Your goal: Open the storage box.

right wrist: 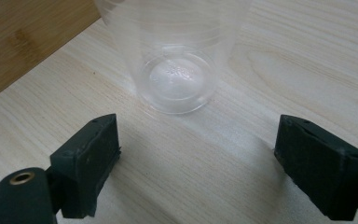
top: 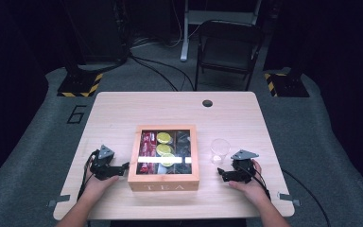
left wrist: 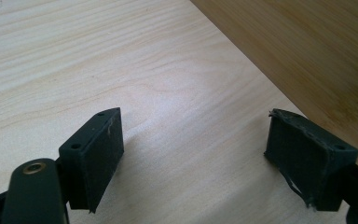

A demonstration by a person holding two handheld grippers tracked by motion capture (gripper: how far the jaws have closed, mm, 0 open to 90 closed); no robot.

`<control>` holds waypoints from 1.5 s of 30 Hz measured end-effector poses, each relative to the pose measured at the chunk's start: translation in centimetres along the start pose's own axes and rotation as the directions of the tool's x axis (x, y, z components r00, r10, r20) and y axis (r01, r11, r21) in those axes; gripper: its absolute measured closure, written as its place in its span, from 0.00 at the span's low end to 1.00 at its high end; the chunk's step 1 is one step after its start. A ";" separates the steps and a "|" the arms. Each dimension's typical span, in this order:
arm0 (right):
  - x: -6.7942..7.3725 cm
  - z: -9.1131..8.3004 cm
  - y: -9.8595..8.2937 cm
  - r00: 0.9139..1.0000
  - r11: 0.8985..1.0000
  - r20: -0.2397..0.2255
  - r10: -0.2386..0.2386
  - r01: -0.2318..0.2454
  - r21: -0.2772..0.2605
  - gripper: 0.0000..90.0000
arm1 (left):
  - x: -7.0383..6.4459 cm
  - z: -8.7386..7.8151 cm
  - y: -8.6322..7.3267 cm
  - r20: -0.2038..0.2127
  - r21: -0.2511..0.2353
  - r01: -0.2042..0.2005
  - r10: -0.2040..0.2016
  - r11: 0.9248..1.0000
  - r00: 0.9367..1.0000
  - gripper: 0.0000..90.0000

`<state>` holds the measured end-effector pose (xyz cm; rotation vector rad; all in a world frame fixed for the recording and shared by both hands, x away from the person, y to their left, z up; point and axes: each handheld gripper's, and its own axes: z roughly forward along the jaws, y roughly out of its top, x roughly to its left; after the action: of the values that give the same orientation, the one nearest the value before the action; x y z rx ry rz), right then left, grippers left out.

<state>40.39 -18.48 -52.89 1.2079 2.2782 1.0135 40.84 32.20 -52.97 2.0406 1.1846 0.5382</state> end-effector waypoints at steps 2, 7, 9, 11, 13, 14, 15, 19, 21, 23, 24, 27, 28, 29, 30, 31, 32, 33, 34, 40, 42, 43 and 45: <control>0.0 0.0 0.0 1.000 1.000 0.000 0.000 0.000 0.000 0.15 | 0.0 0.0 0.0 0.000 0.000 0.000 0.000 1.000 1.000 0.21; 0.0 0.0 0.0 1.000 1.000 0.000 0.000 0.000 0.000 0.15 | 0.0 0.0 0.0 0.001 0.000 0.000 0.000 1.000 1.000 0.21; 0.0 0.0 0.0 1.000 1.000 0.000 -0.005 0.005 0.001 0.15 | 0.0 0.0 0.0 0.004 0.003 -0.002 0.002 1.000 1.000 0.21; 0.0 0.0 0.0 1.000 1.000 0.000 -0.004 0.004 0.000 0.15 | 0.1 0.0 0.0 0.010 0.000 0.001 -0.001 1.000 1.000 0.21; 0.0 0.0 0.0 1.000 1.000 0.001 -0.004 0.004 0.004 0.15 | 0.1 0.0 0.0 0.013 0.000 -0.001 0.001 1.000 1.000 0.20; 0.0 -0.1 0.0 1.000 1.000 0.001 -0.002 0.002 0.009 0.15 | 0.1 0.0 0.0 0.010 0.000 -0.004 0.004 1.000 1.000 0.20; 0.0 -0.1 0.0 1.000 1.000 0.001 -0.002 0.002 0.009 0.15 | 0.1 0.0 0.0 0.010 0.000 -0.004 0.004 1.000 1.000 0.20; 0.1 0.0 0.0 1.000 1.000 0.002 0.002 -0.002 0.009 0.15 | 0.1 0.0 0.0 0.013 0.005 -0.006 0.006 1.000 1.000 0.19; 0.1 0.0 0.0 1.000 1.000 0.002 0.001 -0.001 0.009 0.15 | 0.1 0.0 0.0 0.013 0.006 -0.006 0.006 1.000 1.000 0.19; 0.0 -0.1 0.0 1.000 1.000 0.001 -0.004 0.004 0.007 0.16 | 0.0 0.0 0.0 0.012 0.005 -0.003 0.003 1.000 1.000 0.19; 0.0 -0.1 0.0 1.000 1.000 -0.001 -0.006 0.006 0.007 0.17 | 0.1 0.0 0.0 0.014 0.006 -0.008 0.008 1.000 1.000 0.19; 0.0 -0.2 0.1 1.000 1.000 0.002 -0.004 0.004 0.008 0.23 | 0.1 0.0 0.1 0.014 0.010 -0.006 0.006 1.000 1.000 0.19; 0.0 -0.3 0.1 1.000 1.000 -0.001 -0.007 0.007 0.013 0.25 | 0.1 0.0 0.1 0.012 0.010 -0.006 0.006 1.000 1.000 0.20; -0.1 -0.4 0.1 1.000 1.000 -0.001 -0.006 0.006 0.015 0.27 | 0.0 0.0 0.1 0.012 0.011 -0.006 0.005 1.000 1.000 0.20; -0.1 -0.4 0.2 1.000 1.000 0.001 -0.001 0.001 0.014 0.29 | 0.1 -0.1 0.1 0.011 0.011 -0.004 0.004 1.000 1.000 0.20; -0.1 -0.4 0.2 1.000 1.000 0.001 -0.001 0.001 0.014 0.29 | 0.1 -0.1 0.1 0.011 0.011 -0.004 0.004 1.000 1.000 0.20; -0.3 -0.5 0.3 1.000 1.000 0.001 -0.001 0.001 0.024 0.33 | 0.0 -0.1 0.1 0.004 0.009 0.000 0.000 1.000 1.000 0.21; -0.3 -0.5 0.3 1.000 1.000 0.001 -0.001 0.001 0.024 0.33 | 0.0 -0.1 0.1 0.004 0.009 0.000 0.000 1.000 1.000 0.22; -0.2 -0.7 0.3 1.000 0.999 0.005 0.013 -0.013 0.034 0.37 | 0.2 -0.2 0.1 0.015 0.018 0.004 -0.005 1.000 1.000 0.23; -0.1 -1.3 0.9 1.000 0.999 -0.006 0.019 -0.018 0.037 0.41 | 0.3 -0.9 0.5 0.035 0.034 0.022 -0.024 0.999 0.999 0.32; -0.1 -1.4 1.0 1.000 0.999 -0.008 0.010 -0.010 0.044 0.41 | 0.3 -1.0 0.6 0.027 0.041 0.021 -0.022 0.999 0.999 0.33; 0.0 -1.5 1.1 1.000 0.999 0.000 0.003 -0.003 0.041 0.42 | 0.2 -1.0 0.6 0.022 0.039 0.018 -0.019 0.999 1.000 0.34; 0.2 -1.7 1.2 1.000 0.999 0.024 -0.013 0.012 0.040 0.43 | 0.2 -1.3 0.8 0.023 0.045 0.018 -0.019 0.999 1.000 0.34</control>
<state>39.92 -18.62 -50.90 1.2133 2.2948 0.9485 40.55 32.58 -51.54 2.0657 1.2107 0.4823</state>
